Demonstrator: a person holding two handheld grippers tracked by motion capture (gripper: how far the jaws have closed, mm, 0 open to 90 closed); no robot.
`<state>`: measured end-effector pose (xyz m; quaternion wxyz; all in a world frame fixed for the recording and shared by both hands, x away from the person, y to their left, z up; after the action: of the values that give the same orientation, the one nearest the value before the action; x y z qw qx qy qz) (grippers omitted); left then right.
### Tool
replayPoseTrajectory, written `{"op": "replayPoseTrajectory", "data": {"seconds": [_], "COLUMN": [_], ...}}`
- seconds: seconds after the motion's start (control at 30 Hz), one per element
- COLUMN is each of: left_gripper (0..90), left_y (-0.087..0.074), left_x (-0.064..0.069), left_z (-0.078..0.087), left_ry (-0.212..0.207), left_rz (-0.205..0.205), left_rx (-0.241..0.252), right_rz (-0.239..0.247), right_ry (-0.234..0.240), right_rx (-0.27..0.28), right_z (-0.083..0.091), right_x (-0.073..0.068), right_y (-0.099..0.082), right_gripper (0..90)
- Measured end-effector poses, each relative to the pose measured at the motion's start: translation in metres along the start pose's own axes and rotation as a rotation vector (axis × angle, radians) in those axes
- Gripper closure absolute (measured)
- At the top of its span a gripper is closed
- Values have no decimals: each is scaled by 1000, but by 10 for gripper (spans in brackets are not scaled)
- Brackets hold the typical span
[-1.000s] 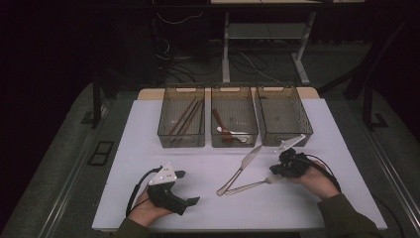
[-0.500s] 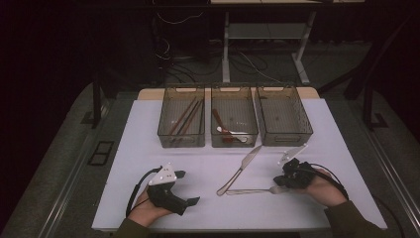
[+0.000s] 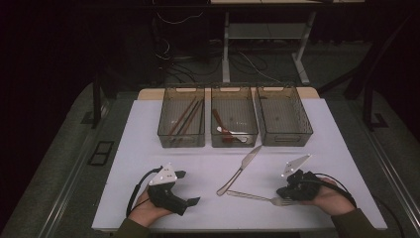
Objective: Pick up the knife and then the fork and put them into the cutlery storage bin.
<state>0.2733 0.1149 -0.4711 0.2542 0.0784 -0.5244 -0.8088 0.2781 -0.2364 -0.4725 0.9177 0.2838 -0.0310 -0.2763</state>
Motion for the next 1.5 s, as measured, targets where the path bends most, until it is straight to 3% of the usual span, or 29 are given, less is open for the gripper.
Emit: {"op": "replayPoseTrajectory", "data": {"seconds": [0.17,0.27,0.3,0.4,0.6,0.97,1.5], "left_gripper": [0,0,0,0,0,0,0], "left_y": [0,0,0,0,0,-1,-1], "left_x": [-1,-1,-1,-1,-1,-1,-1], "left_z": [0,0,0,0,0,-1,-2], "left_ry": [1,1,1,2,2,3,-1], "left_rz": [4,2,3,2,4,8,3], "left_rx": [0,-1,0,0,0,0,-9], "right_rz": [23,73,83,120,216,336,387], "right_ry": [24,43,40,92,108,91,66], "right_rx": [44,35,31,-4,-57,-205,-284], "right_z": [4,4,3,-1,-12,-28,-34], "right_x": [-1,-2,-3,-7,-20,-34,-38], "right_y": [10,16,18,26,39,52,55], "right_gripper": [665,559,576,553,604,728,805]}}
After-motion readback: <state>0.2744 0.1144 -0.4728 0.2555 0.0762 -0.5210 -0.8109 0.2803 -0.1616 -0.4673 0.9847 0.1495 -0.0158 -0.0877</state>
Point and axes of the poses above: each handheld gripper's, and its own axes: z roughly backward along the jaws, y roughly out of its top, x roughly to its right, the point moved 5 cm from there along -z, roughly forward along the jaws, and after that the axes turned 6 degrees about x, right-handed, at the moved point
